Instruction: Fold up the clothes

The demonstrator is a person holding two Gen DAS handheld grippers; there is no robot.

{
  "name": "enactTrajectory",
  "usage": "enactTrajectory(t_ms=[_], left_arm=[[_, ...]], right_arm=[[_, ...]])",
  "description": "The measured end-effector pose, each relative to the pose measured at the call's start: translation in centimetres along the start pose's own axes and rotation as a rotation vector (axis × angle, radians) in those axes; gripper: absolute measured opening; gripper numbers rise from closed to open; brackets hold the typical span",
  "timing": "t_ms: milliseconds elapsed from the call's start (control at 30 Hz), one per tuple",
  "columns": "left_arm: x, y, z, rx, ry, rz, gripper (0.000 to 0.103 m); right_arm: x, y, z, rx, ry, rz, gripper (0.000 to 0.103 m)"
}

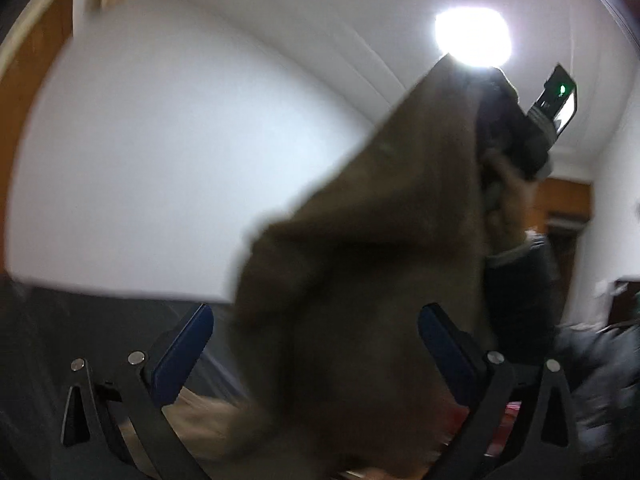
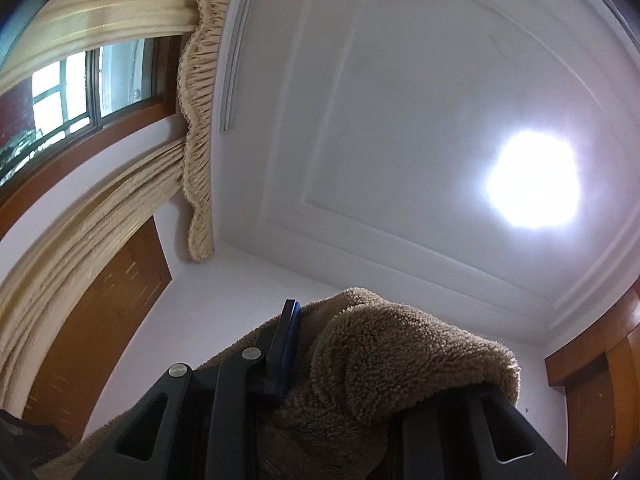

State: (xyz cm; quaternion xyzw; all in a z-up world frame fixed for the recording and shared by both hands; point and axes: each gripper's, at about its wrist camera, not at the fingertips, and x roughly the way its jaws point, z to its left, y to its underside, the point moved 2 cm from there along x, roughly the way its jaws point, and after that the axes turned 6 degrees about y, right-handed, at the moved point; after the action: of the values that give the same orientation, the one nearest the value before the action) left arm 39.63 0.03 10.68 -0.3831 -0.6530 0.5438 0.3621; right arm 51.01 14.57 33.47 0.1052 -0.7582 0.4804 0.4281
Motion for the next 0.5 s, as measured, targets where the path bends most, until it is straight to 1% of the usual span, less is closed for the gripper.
enactTrajectory(t_ms=[67, 100, 267, 333, 367, 433, 500], left_arm=[[-0.5, -0.4, -0.3, 0.093, -0.053, -0.049, 0.103], [-0.3, -0.4, -0.4, 0.128, -0.058, -0.05, 0.103], [3.1, 0.7, -1.6, 0.286, -0.009, 0.034, 0.103], [5.1, 1.2, -2.1, 0.311, -0.005, 0.068, 0.103], [6.1, 1.2, -1.9, 0.295, 0.006, 0.082, 0.103], [7.3, 0.7, -1.2, 0.238, 0.036, 0.1, 0.102], [8.1, -0.2, 0.2, 0.154, 0.078, 0.112, 0.084]], right_arm=[[-0.5, -0.3, -0.3, 0.003, -0.007, -0.004, 0.026], [-0.3, -0.5, -0.1, 0.003, -0.006, -0.007, 0.026], [-0.8, -1.8, -0.3, 0.001, -0.011, -0.019, 0.026], [-1.2, -2.0, -0.9, 0.001, -0.007, -0.03, 0.026], [-0.8, -2.5, -0.5, 0.002, -0.005, -0.032, 0.026], [-0.9, -2.7, -1.0, 0.007, 0.0, -0.034, 0.026], [-0.7, -2.7, -1.3, 0.002, 0.011, -0.03, 0.026]])
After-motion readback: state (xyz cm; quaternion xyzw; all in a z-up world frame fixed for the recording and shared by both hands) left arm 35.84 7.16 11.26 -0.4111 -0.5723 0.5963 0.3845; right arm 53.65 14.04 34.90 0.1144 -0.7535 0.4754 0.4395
